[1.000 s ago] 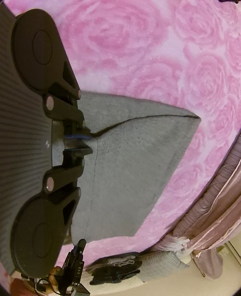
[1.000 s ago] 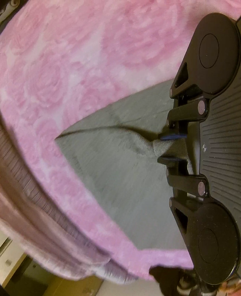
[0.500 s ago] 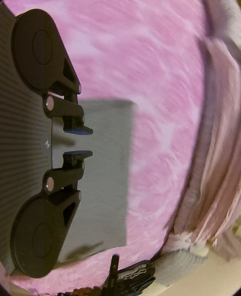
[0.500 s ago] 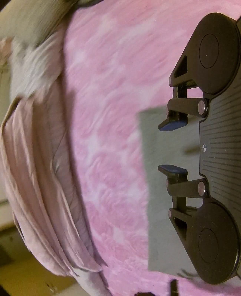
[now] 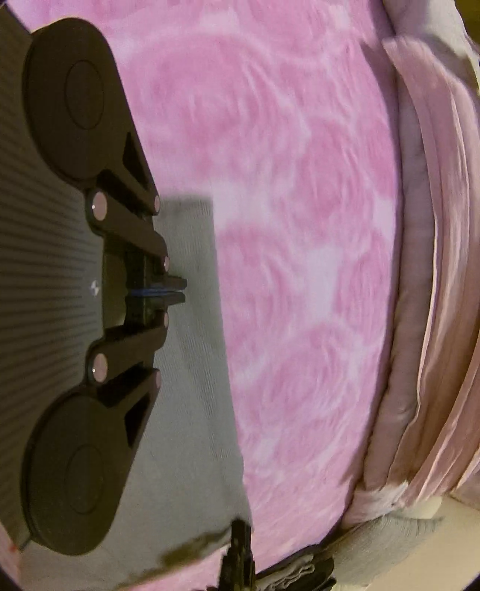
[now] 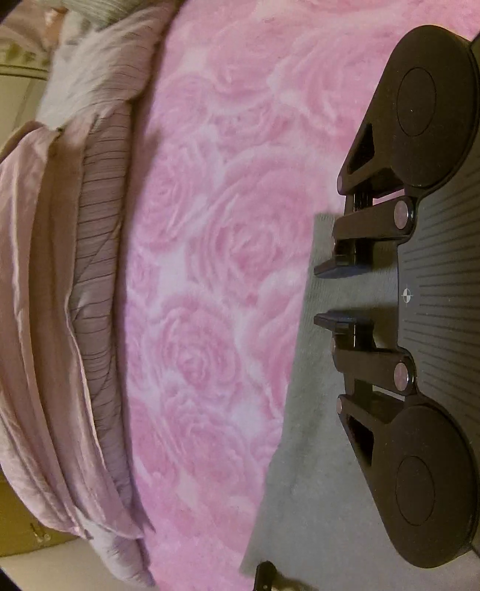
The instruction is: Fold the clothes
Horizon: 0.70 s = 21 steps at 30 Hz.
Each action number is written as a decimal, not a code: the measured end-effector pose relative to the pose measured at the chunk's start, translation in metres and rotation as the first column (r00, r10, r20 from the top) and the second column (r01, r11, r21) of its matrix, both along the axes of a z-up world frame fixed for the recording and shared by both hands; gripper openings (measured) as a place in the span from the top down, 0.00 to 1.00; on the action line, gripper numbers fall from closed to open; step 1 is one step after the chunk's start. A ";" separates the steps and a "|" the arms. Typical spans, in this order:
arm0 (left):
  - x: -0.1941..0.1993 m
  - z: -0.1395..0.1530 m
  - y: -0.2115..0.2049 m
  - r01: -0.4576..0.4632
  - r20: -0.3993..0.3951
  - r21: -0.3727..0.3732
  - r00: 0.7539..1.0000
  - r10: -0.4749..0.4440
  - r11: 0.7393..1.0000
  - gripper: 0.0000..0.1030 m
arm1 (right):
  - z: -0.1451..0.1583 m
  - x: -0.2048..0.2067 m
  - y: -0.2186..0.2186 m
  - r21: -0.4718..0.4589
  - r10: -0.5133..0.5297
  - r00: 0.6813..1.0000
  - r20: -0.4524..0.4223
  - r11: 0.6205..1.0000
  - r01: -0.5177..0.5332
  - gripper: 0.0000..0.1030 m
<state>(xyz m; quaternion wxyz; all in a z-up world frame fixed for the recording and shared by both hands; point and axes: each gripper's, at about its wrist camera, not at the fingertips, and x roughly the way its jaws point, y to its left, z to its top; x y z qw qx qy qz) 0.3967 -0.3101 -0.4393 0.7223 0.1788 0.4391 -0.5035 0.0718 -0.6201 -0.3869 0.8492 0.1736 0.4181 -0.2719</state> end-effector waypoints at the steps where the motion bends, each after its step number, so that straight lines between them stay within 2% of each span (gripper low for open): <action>1: 0.006 0.002 0.004 -0.007 0.004 0.009 1.000 0.007 1.000 0.97 | 0.004 -0.001 -0.004 -0.016 -0.013 0.999 -0.037 1.000 0.012 0.83; 2: 0.013 0.004 0.007 -0.019 -0.001 0.013 1.000 0.019 1.000 0.97 | 0.007 -0.005 -0.009 -0.008 -0.017 0.999 -0.048 1.000 0.017 0.81; 4: 0.026 0.008 0.012 -0.041 -0.030 0.010 0.999 0.041 0.999 0.97 | 0.014 -0.014 -0.023 0.079 -0.042 0.999 -0.006 0.996 0.042 0.66; 5: 0.032 0.012 0.015 -0.050 -0.051 0.000 0.997 0.050 0.999 0.94 | 0.016 -0.020 -0.031 0.129 -0.065 0.998 0.017 0.990 0.062 0.53; 6: 0.038 0.014 0.015 -0.056 -0.072 -0.006 0.996 0.055 0.998 0.78 | 0.020 -0.026 -0.035 0.160 -0.083 0.996 0.043 0.984 0.075 0.51; 7: 0.045 0.014 0.015 -0.053 -0.098 -0.014 0.994 0.052 0.998 0.70 | 0.020 -0.032 -0.041 0.196 -0.095 0.992 0.081 0.977 0.078 0.51; 10: 0.058 0.010 0.008 -0.041 -0.117 -0.017 0.992 0.039 0.999 0.69 | 0.016 -0.031 -0.053 0.263 -0.105 0.990 0.094 0.962 0.077 0.51; 13: 0.068 -0.003 0.000 -0.003 -0.183 -0.009 0.983 0.001 1.000 0.68 | 0.005 -0.022 -0.058 0.249 -0.062 0.996 0.064 0.967 0.044 0.51; 15: 0.067 -0.007 -0.004 0.030 -0.188 -0.018 0.982 -0.033 0.999 0.67 | -0.004 -0.016 -0.060 0.245 -0.048 0.997 0.054 0.969 0.034 0.51; 16: 0.066 -0.008 -0.007 0.053 -0.184 -0.021 0.981 -0.056 0.998 0.63 | -0.005 -0.014 -0.059 0.241 -0.042 0.997 0.069 0.970 0.025 0.51; 17: 0.065 -0.008 -0.009 0.071 -0.181 -0.020 0.981 -0.073 0.997 0.64 | -0.006 -0.013 -0.060 0.241 -0.039 0.996 0.075 0.970 0.019 0.56; 18: 0.064 -0.008 -0.010 0.083 -0.173 -0.019 0.981 -0.085 0.996 0.64 | -0.007 -0.013 -0.059 0.242 -0.029 0.996 0.079 0.970 0.009 0.70; 20: 0.062 -0.008 -0.008 0.101 -0.146 -0.013 0.984 -0.102 0.995 0.72 | -0.006 -0.013 -0.058 0.248 -0.012 0.996 0.088 0.969 -0.011 0.89; 21: 0.063 -0.008 -0.006 0.100 -0.145 -0.011 0.984 -0.101 0.995 0.79 | -0.004 -0.013 -0.056 0.252 -0.011 0.996 0.091 0.968 -0.012 0.92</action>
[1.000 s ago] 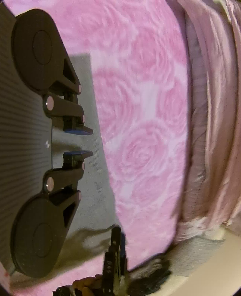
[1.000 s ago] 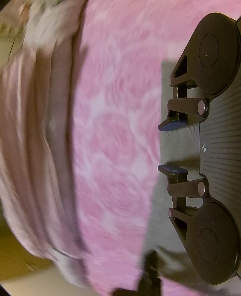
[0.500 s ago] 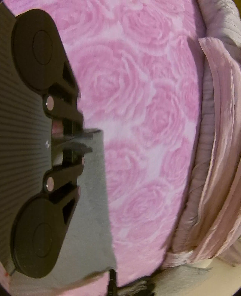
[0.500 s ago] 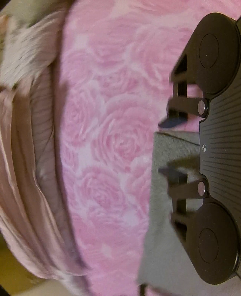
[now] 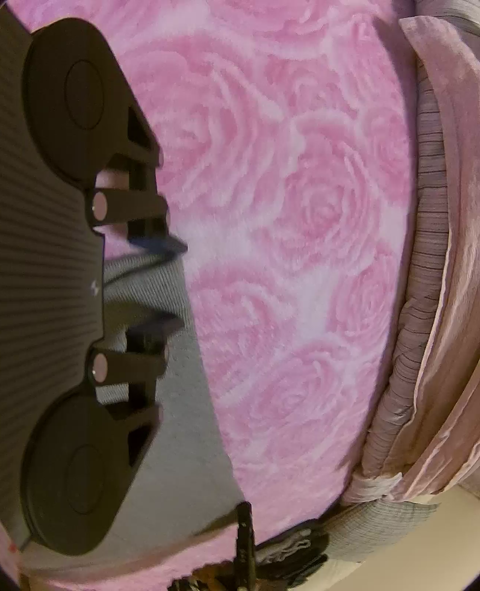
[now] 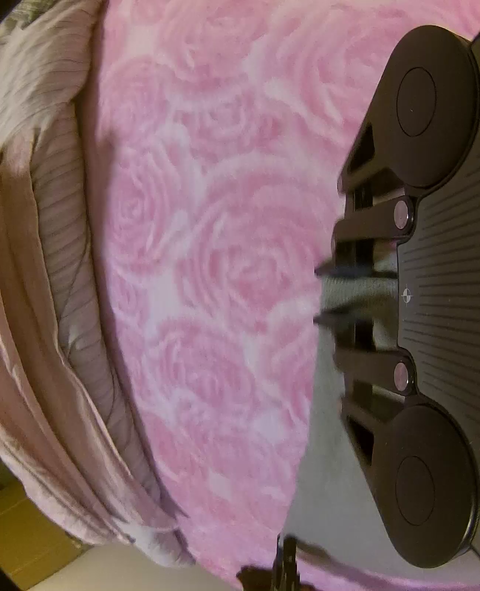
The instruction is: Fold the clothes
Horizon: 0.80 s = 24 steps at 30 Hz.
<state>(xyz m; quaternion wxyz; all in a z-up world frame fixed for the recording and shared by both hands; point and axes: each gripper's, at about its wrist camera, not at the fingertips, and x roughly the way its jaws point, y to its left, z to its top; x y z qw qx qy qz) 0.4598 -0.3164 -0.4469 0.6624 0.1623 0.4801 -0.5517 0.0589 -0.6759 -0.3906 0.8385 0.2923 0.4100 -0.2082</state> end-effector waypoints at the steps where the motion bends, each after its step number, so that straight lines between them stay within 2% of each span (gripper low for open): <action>1: 0.002 0.001 0.002 -0.009 -0.013 -0.002 1.000 0.009 1.000 0.86 | 0.004 0.001 0.004 -0.020 0.002 1.000 -0.002 1.000 -0.002 0.92; 2: 0.003 0.003 0.004 -0.014 -0.033 -0.008 0.999 0.013 1.000 0.92 | 0.009 0.001 0.009 -0.047 0.002 1.000 -0.005 0.999 -0.002 0.92; 3: 0.002 0.007 0.006 -0.013 -0.044 -0.016 0.999 0.012 1.000 0.92 | 0.014 0.001 0.013 -0.066 -0.006 1.000 -0.004 0.998 0.006 0.92; 8: -0.013 0.033 0.023 -0.005 0.013 -0.070 1.000 0.006 0.998 0.92 | 0.052 -0.010 0.046 -0.177 -0.045 0.998 0.050 0.983 0.053 0.93; 13: -0.042 0.080 0.069 -0.017 0.066 -0.152 0.997 0.027 0.988 0.93 | 0.109 -0.046 0.106 -0.289 -0.040 0.991 0.124 0.954 0.074 0.93; 19: -0.114 0.140 0.160 -0.057 0.090 -0.247 0.993 0.081 0.967 0.94 | 0.161 -0.118 0.194 -0.361 -0.018 0.982 0.187 0.928 0.086 0.93; 20: -0.128 0.147 0.174 -0.067 0.089 -0.257 0.992 0.092 0.964 0.94 | 0.167 -0.135 0.210 -0.368 -0.011 0.981 0.192 0.926 0.083 0.93; 21: -0.143 0.152 0.191 -0.077 0.091 -0.262 0.990 0.104 0.962 0.94 | 0.170 -0.148 0.223 -0.378 -0.008 0.981 0.194 0.922 0.082 0.99; 24: -0.193 0.156 0.239 -0.109 0.100 -0.244 0.986 0.137 0.964 0.97 | 0.174 -0.200 0.262 -0.414 -0.042 0.981 0.189 0.903 0.118 1.00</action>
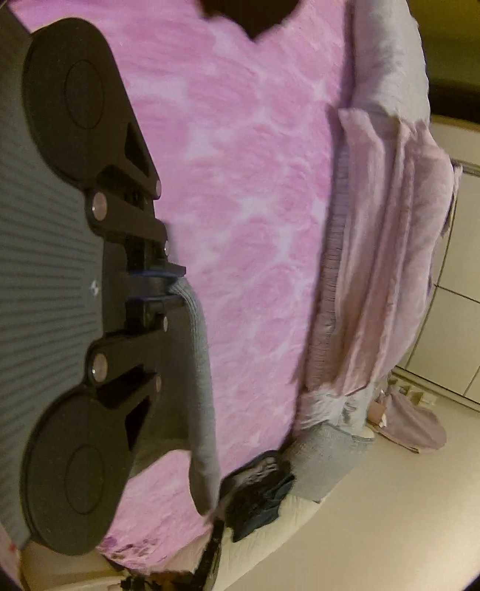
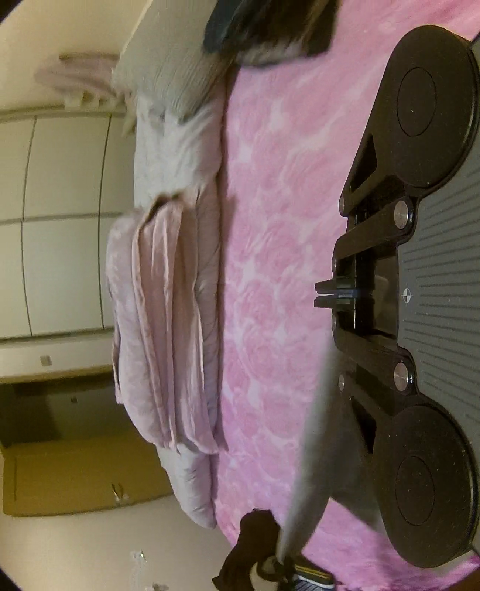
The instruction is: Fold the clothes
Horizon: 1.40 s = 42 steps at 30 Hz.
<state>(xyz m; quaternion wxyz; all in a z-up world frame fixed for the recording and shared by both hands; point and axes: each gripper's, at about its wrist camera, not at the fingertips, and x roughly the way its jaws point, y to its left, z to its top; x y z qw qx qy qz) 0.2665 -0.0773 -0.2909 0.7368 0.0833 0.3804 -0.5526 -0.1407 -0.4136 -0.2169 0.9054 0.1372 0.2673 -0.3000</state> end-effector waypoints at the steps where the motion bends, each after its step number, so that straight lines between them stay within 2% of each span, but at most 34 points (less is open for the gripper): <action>1: -0.018 -0.004 0.017 -0.013 -0.002 0.016 1.000 0.013 1.000 0.98 | -0.002 -0.018 0.012 0.000 -0.008 1.000 -0.015 1.000 0.008 1.00; 3: -0.043 -0.019 0.046 -0.056 -0.037 0.063 0.998 0.058 0.996 0.97 | -0.016 -0.045 0.035 0.036 -0.013 0.997 -0.076 0.999 0.016 1.00; 5: -0.064 -0.043 0.071 -0.139 -0.074 0.140 0.986 0.150 0.980 0.94 | -0.036 -0.065 0.053 0.179 -0.034 0.994 -0.100 0.982 0.051 1.00; 6: -0.072 -0.055 0.083 -0.188 -0.097 0.180 0.974 0.207 0.966 0.93 | -0.048 -0.071 0.061 0.267 -0.045 0.992 -0.120 0.961 0.076 0.99; 7: -0.077 -0.064 0.091 -0.224 -0.122 0.208 0.960 0.252 0.952 0.93 | -0.059 -0.073 0.068 0.336 -0.065 0.988 -0.142 0.935 0.110 0.94; 8: -0.082 -0.071 0.098 -0.257 -0.165 0.218 0.941 0.295 0.942 0.93 | -0.069 -0.075 0.073 0.396 -0.085 0.984 -0.155 0.907 0.141 0.80; 9: -0.085 -0.076 0.102 -0.292 -0.208 0.220 0.918 0.337 0.931 0.93 | -0.076 -0.075 0.076 0.441 -0.101 0.984 -0.150 0.883 0.158 0.68; 10: -0.087 -0.078 0.103 -0.323 -0.247 0.209 0.896 0.369 0.923 0.91 | -0.081 -0.074 0.077 0.476 -0.127 0.984 -0.127 0.862 0.173 0.66; 11: -0.086 -0.078 0.103 -0.346 -0.281 0.191 0.877 0.389 0.919 0.88 | -0.086 -0.070 0.075 0.510 -0.157 0.982 -0.102 0.839 0.187 0.65; 13: -0.083 -0.081 0.092 -0.388 -0.346 0.155 0.840 0.418 0.909 0.76 | -0.097 -0.059 0.061 0.573 -0.221 0.974 -0.047 0.793 0.207 0.65; 15: -0.074 -0.087 0.079 -0.410 -0.395 0.128 0.814 0.425 0.903 0.73 | -0.106 -0.052 0.044 0.621 -0.274 0.962 0.009 0.755 0.209 0.65; 17: -0.063 -0.099 0.066 -0.440 -0.447 0.117 0.777 0.443 0.890 0.69 | -0.118 -0.040 0.024 0.673 -0.331 0.943 0.046 0.707 0.215 0.65; 20: -0.046 -0.123 0.052 -0.494 -0.560 0.125 0.681 0.472 0.860 0.65 | -0.138 -0.030 -0.006 0.748 -0.420 0.904 0.080 0.625 0.224 0.64; 21: -0.040 -0.128 0.049 -0.512 -0.582 0.124 0.656 0.480 0.850 0.65 | -0.143 -0.027 -0.014 0.767 -0.450 0.889 0.083 0.598 0.231 0.64; 24: -0.026 -0.143 0.043 -0.554 -0.620 0.131 0.601 0.504 0.822 0.59 | -0.160 -0.025 -0.036 0.805 -0.538 0.839 0.083 0.532 0.262 0.63; 26: -0.020 -0.153 0.037 -0.564 -0.644 0.152 0.566 0.514 0.812 0.59 | -0.173 -0.028 -0.048 0.830 -0.627 0.778 0.050 0.459 0.316 0.63; 28: -0.016 -0.159 0.034 -0.569 -0.660 0.161 0.545 0.517 0.807 0.61 | -0.189 -0.032 -0.057 0.875 -0.698 0.713 0.073 0.388 0.290 0.64; 29: -0.016 -0.161 0.033 -0.566 -0.661 0.160 0.547 0.513 0.809 0.63 | -0.193 -0.034 -0.060 0.889 -0.720 0.689 0.083 0.366 0.275 0.64; 30: -0.015 -0.162 0.030 -0.560 -0.656 0.159 0.556 0.511 0.813 0.68 | -0.195 -0.033 -0.062 0.894 -0.730 0.677 0.089 0.359 0.270 0.76; 31: -0.014 -0.162 0.027 -0.551 -0.649 0.157 0.568 0.507 0.819 0.80 | -0.195 -0.032 -0.064 0.885 -0.730 0.678 0.085 0.367 0.285 0.89; 32: -0.013 -0.162 0.024 -0.541 -0.640 0.157 0.582 0.502 0.826 0.89 | -0.192 -0.029 -0.066 0.866 -0.718 0.692 0.075 0.391 0.312 0.94; 33: -0.011 -0.160 0.022 -0.532 -0.633 0.156 0.593 0.498 0.832 0.96 | -0.188 -0.028 -0.067 0.854 -0.709 0.701 0.081 0.411 0.318 0.95; 34: -0.010 -0.156 0.021 -0.529 -0.627 0.146 0.604 0.492 0.836 0.96 | -0.179 -0.028 -0.065 0.839 -0.702 0.704 0.109 0.445 0.314 0.96; 37: -0.014 -0.129 0.025 -0.492 -0.572 0.067 0.694 0.438 0.868 0.96 | -0.141 -0.034 -0.051 0.798 -0.655 0.719 0.230 0.551 0.246 0.96; 39: -0.020 -0.107 0.039 -0.476 -0.538 0.012 0.738 0.407 0.879 0.96 | -0.116 -0.047 -0.036 0.768 -0.607 0.741 0.287 0.608 0.201 0.96; 41: -0.031 -0.095 0.055 -0.455 -0.518 0.004 0.761 0.391 0.890 0.96 | -0.102 -0.062 -0.020 0.745 -0.576 0.767 0.285 0.636 0.201 0.96; 42: -0.039 -0.093 0.065 -0.445 -0.510 0.008 0.769 0.386 0.896 0.96 | -0.101 -0.071 -0.011 0.745 -0.570 0.776 0.268 0.634 0.208 0.96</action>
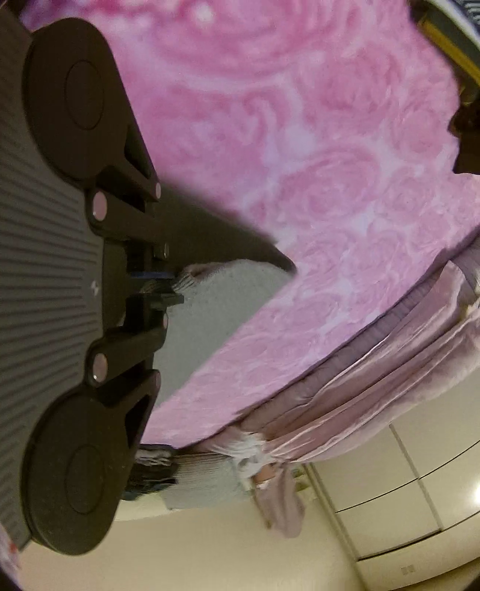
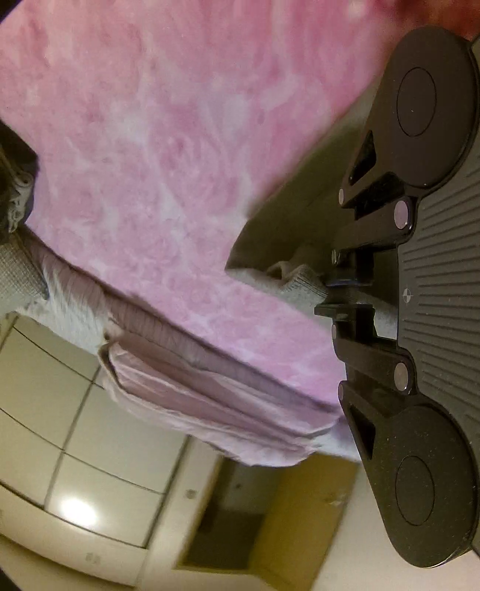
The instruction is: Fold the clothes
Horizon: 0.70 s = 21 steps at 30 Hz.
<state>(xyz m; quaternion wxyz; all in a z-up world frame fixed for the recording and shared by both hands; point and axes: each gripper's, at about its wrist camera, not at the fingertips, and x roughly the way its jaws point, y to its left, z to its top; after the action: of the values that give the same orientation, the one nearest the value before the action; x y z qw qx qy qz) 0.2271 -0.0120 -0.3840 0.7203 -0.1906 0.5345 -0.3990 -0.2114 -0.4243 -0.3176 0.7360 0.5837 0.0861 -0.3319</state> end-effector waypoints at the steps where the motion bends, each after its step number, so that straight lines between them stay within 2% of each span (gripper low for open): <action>1: -0.009 0.000 0.009 0.011 0.001 0.019 1.000 -0.011 1.000 0.96 | -0.002 -0.007 0.009 0.015 0.006 1.000 -0.014 1.000 -0.006 0.96; 4: -0.033 -0.012 0.027 0.054 -0.001 0.107 0.999 -0.054 0.993 0.96 | -0.020 -0.025 0.033 0.067 0.023 0.993 -0.119 0.998 -0.016 0.96; 7: -0.051 -0.024 0.042 0.055 -0.014 0.172 0.998 -0.054 0.984 0.96 | -0.035 -0.033 0.043 0.124 0.023 0.986 -0.163 0.992 -0.002 0.96; 10: -0.059 -0.021 0.055 0.023 -0.019 0.139 1.000 -0.021 0.990 0.96 | -0.029 -0.036 0.046 0.093 0.014 0.991 -0.131 0.996 -0.002 0.96; 15: -0.071 -0.002 0.054 0.058 0.072 0.118 0.995 -0.067 0.991 0.96 | -0.011 -0.048 0.056 0.033 0.036 0.992 -0.118 0.999 -0.032 0.96; 18: -0.081 -0.019 0.050 0.101 0.083 0.206 0.989 -0.120 0.973 0.96 | -0.022 -0.046 0.062 0.061 0.055 0.981 -0.184 0.997 -0.044 0.96; 19: -0.084 -0.028 0.049 0.110 0.082 0.244 0.988 -0.134 0.963 0.96 | -0.030 -0.044 0.063 0.072 0.066 0.970 -0.233 0.996 -0.050 0.96; 21: -0.089 -0.041 0.051 0.105 0.076 0.278 0.989 -0.131 0.955 0.94 | -0.047 -0.044 0.068 0.116 0.067 0.957 -0.281 0.993 -0.035 0.96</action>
<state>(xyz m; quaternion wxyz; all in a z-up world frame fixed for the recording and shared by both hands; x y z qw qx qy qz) 0.1382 0.0390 -0.4248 0.7387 -0.0383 0.5607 -0.3721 -0.2556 -0.3559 -0.3642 0.6910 0.5672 0.2241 -0.3881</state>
